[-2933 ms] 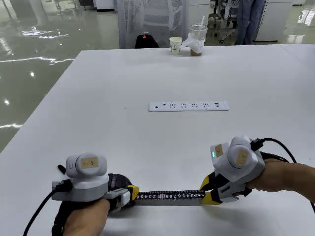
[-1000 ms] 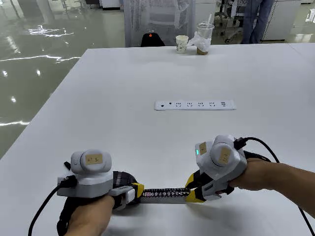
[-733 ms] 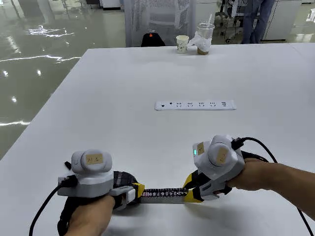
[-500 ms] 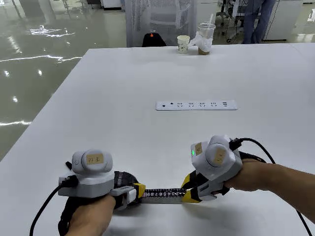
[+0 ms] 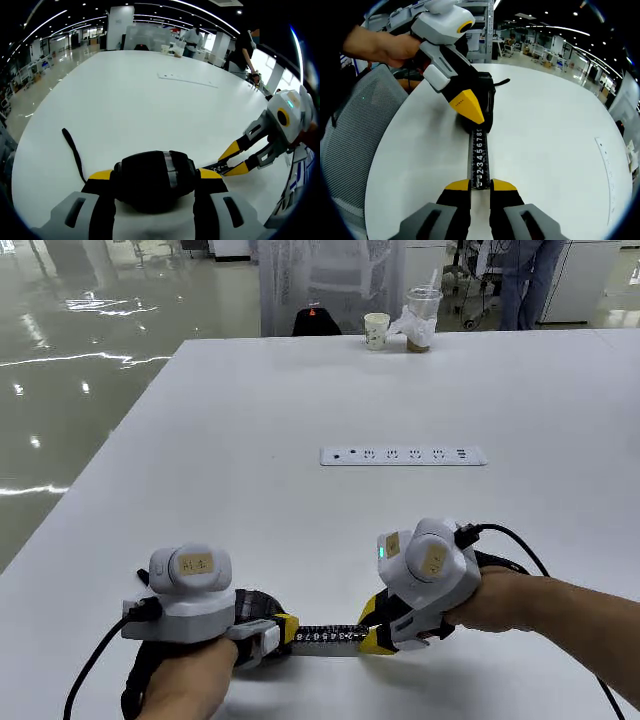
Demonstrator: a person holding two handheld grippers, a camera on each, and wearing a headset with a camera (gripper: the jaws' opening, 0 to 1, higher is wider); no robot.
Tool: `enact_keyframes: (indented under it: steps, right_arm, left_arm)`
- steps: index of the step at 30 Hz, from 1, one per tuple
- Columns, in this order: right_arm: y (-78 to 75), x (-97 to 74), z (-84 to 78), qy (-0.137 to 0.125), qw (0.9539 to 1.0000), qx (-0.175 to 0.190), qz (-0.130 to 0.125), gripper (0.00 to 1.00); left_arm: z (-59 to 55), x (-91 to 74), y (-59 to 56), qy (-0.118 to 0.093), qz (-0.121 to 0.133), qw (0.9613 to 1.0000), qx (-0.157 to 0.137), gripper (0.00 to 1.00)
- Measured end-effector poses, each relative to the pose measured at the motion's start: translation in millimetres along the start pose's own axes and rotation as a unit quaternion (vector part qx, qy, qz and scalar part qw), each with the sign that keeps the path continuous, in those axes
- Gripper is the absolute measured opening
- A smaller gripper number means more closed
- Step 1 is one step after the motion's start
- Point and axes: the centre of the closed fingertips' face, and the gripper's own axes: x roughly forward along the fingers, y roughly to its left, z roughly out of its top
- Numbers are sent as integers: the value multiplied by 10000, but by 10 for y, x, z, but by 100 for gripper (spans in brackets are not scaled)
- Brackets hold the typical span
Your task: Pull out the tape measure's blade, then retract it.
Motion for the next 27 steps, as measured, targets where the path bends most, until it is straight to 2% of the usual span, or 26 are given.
enact_keyframes:
  steps: [27]
  right_arm:
    - [6, 214, 269, -200, 9998, -64, 3, 10]
  left_arm:
    - [-6, -5, 10, 37, -64, 10000, -34, 58]
